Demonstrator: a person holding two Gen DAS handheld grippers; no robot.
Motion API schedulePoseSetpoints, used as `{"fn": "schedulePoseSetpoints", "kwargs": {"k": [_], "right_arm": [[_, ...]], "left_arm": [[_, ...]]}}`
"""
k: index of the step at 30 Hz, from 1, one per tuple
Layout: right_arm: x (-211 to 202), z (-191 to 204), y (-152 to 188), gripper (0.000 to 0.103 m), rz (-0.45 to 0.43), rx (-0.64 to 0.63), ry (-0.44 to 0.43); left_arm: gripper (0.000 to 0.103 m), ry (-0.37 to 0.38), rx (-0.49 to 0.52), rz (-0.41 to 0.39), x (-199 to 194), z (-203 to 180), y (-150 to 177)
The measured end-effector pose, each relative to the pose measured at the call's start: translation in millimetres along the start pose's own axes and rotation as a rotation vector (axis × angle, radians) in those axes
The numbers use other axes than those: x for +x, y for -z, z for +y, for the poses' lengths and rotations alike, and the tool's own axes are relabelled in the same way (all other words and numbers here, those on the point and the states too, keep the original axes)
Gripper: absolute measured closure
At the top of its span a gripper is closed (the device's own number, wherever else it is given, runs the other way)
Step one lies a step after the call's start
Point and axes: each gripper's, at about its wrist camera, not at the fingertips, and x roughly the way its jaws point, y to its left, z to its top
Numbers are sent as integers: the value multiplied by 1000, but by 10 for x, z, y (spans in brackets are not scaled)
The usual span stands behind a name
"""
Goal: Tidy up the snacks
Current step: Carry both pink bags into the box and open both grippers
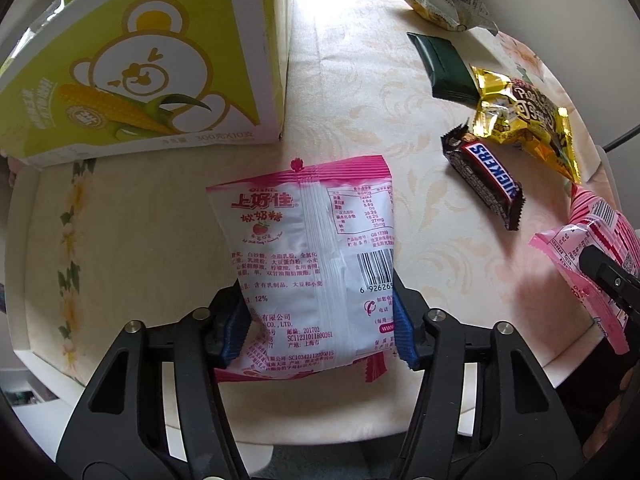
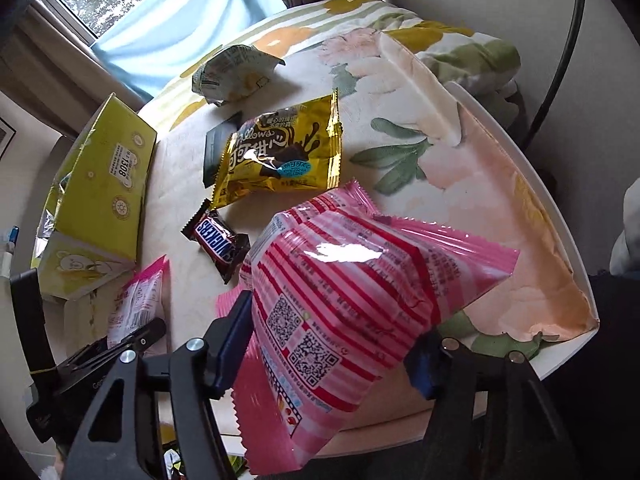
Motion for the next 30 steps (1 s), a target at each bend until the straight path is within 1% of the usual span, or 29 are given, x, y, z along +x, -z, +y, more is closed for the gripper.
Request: {"fn": "schedulePoseSetpoints", "kwargs": {"k": [4, 11, 14, 18, 20, 23, 26, 30], "right_arm": [[-62, 44, 3, 41, -14, -14, -17], [-263, 97, 62, 41, -51, -58, -48], [-380, 139, 68, 41, -75, -83, -67], [-575, 255, -4, 41, -121, -132, -100], [-674, 351, -72, 41, -142, -161, -121], [-803, 556, -193, 41, -174, -219, -153], [-922, 818, -325, 41, -211, -276, -184], [-1021, 1235, -490, 41, -251, -340, -226]], "left_arm": [[53, 7, -10, -10, -85, -16, 41], [54, 11, -32, -70, -360, -4, 119], [54, 25, -46, -102, -542, 1, 134], [54, 29, -59, -172, -916, 35, 107], [54, 30, -72, -209, -1100, 70, 71], [54, 21, -88, -291, -1425, 167, -51], [54, 28, -115, -353, -1682, 342, -201], [54, 14, -142, -412, -1920, 623, -440]]}}
